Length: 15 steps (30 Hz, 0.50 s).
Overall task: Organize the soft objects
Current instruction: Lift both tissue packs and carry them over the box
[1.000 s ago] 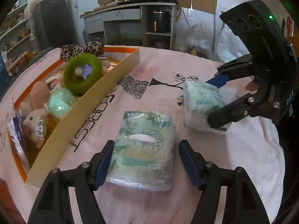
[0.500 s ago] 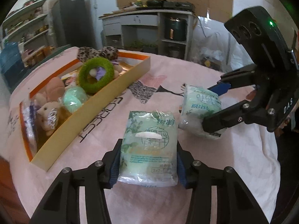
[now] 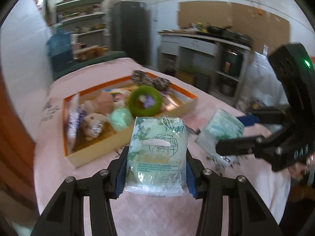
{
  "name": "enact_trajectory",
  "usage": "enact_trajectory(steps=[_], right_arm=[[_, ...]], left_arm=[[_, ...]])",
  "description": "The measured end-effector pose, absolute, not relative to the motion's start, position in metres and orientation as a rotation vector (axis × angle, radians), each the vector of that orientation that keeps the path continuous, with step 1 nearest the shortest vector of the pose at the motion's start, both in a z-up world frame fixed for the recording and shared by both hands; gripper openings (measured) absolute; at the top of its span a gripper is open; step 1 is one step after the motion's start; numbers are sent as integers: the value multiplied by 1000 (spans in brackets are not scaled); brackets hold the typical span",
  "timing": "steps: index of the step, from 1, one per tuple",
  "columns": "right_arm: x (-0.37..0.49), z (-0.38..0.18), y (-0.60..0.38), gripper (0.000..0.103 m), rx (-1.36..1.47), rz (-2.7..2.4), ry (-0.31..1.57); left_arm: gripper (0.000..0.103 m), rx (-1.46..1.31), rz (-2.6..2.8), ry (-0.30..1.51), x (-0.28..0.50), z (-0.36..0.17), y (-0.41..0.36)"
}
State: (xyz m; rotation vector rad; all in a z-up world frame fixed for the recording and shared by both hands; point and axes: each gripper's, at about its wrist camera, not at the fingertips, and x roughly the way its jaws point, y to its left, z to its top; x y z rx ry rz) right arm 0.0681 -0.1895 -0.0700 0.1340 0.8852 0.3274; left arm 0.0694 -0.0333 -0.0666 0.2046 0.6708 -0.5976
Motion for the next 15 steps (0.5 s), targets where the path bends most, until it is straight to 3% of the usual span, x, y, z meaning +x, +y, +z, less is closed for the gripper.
enact_trajectory(steps=[15], right_arm=[[106,-37,-193,73,61,320,791]], left_arm=[[50,9,-318,677,113,-43,-19]])
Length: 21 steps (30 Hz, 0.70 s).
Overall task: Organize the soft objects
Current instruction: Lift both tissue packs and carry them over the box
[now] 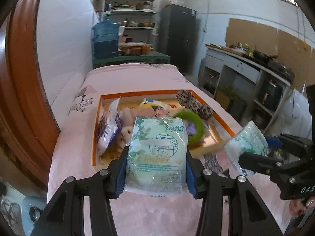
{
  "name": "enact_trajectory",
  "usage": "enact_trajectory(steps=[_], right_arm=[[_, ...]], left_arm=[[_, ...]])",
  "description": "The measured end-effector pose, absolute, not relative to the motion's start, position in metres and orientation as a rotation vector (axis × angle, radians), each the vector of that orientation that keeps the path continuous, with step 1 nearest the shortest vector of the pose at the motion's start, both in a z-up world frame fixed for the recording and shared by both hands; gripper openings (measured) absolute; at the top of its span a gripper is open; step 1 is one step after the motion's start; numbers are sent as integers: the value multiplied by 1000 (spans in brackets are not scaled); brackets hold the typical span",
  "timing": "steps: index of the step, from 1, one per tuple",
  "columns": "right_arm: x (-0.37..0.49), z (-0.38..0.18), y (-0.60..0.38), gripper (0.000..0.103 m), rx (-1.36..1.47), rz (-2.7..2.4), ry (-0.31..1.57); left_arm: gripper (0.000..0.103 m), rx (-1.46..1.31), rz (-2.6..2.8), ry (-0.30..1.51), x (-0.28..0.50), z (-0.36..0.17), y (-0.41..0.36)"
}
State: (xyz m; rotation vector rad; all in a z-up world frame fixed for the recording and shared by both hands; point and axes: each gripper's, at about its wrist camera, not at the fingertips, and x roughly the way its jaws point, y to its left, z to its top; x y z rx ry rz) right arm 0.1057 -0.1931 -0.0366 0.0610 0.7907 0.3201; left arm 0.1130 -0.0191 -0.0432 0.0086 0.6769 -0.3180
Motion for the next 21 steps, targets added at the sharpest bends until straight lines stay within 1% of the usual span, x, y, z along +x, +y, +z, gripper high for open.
enact_trajectory(steps=[11,21], right_arm=[[149,-20,-191,73,24,309,715],[205,-33,-190,73,1,273,738]], left_arm=[[50,-50,-235,630,151,-19,-19],[50,-65,-206,623,190,-17,-24]])
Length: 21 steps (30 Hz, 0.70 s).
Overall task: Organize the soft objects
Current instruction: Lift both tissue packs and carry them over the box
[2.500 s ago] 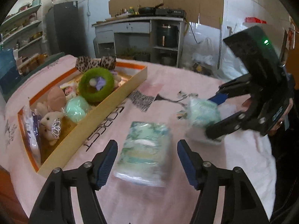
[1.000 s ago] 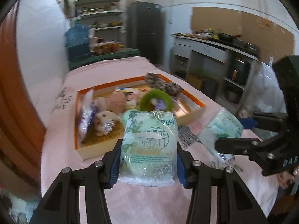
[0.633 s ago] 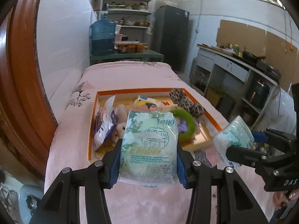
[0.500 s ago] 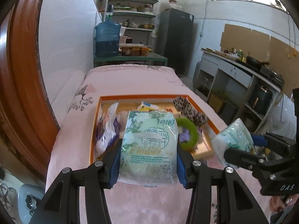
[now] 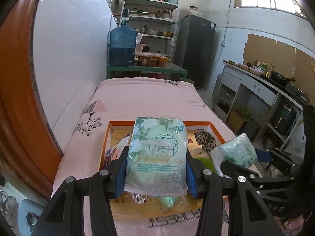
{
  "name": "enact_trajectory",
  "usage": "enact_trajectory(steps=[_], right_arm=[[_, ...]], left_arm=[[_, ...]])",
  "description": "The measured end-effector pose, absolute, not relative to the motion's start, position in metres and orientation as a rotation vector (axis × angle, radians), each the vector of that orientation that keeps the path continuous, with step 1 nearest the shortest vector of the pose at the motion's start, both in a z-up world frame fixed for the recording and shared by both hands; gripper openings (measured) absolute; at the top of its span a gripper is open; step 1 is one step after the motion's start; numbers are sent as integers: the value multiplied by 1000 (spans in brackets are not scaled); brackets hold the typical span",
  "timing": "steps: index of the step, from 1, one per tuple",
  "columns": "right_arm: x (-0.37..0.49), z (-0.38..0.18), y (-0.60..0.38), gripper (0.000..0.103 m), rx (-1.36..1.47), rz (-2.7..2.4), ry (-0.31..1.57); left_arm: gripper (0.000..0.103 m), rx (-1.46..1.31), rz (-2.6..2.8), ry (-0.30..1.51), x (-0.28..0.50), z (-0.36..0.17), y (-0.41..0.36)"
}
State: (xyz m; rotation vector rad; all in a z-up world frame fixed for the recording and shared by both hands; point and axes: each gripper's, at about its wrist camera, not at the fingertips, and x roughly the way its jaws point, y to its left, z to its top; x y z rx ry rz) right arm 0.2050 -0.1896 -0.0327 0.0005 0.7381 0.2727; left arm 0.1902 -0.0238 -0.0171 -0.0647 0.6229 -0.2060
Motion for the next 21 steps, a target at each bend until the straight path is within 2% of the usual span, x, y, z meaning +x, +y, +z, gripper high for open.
enact_trajectory(steps=[21], right_arm=[[287,-48,-192,73,-9,225,801]], left_arm=[[50,-7,-190,727,289,-37,-50]])
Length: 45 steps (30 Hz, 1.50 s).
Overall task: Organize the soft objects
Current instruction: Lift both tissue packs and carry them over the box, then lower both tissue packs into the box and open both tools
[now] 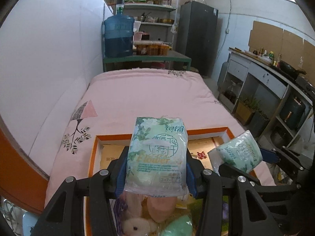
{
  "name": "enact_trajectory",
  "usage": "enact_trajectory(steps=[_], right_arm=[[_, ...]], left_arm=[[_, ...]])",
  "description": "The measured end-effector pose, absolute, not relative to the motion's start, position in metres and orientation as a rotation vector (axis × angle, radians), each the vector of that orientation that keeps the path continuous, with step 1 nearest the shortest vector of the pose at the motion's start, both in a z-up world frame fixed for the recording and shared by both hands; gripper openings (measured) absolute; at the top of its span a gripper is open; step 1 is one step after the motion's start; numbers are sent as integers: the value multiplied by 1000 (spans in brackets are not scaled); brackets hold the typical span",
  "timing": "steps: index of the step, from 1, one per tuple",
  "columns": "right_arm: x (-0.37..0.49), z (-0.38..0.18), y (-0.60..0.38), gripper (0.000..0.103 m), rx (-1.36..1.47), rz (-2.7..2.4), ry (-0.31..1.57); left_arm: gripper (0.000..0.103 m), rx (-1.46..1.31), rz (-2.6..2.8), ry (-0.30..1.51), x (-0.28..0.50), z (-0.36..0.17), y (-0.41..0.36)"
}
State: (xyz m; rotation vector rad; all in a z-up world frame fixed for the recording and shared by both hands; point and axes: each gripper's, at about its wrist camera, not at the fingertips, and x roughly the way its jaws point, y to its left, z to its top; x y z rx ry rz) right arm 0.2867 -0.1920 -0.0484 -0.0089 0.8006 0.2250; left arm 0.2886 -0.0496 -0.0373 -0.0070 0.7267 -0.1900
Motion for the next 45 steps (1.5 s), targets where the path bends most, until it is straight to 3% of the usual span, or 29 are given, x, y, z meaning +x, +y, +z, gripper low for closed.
enact_trajectory(steps=[25,36,45], right_arm=[[314,-91,-201,74,24,233,864],[300,-81,-210,74,64,250,837],[285,-68,-214,75,72,243,814]], left_arm=[[51,-32,-262,840,319,-89,-53],[66,-48,-268,802,306,-77,-52],[67,-54,-281,763,293,-61,-53]])
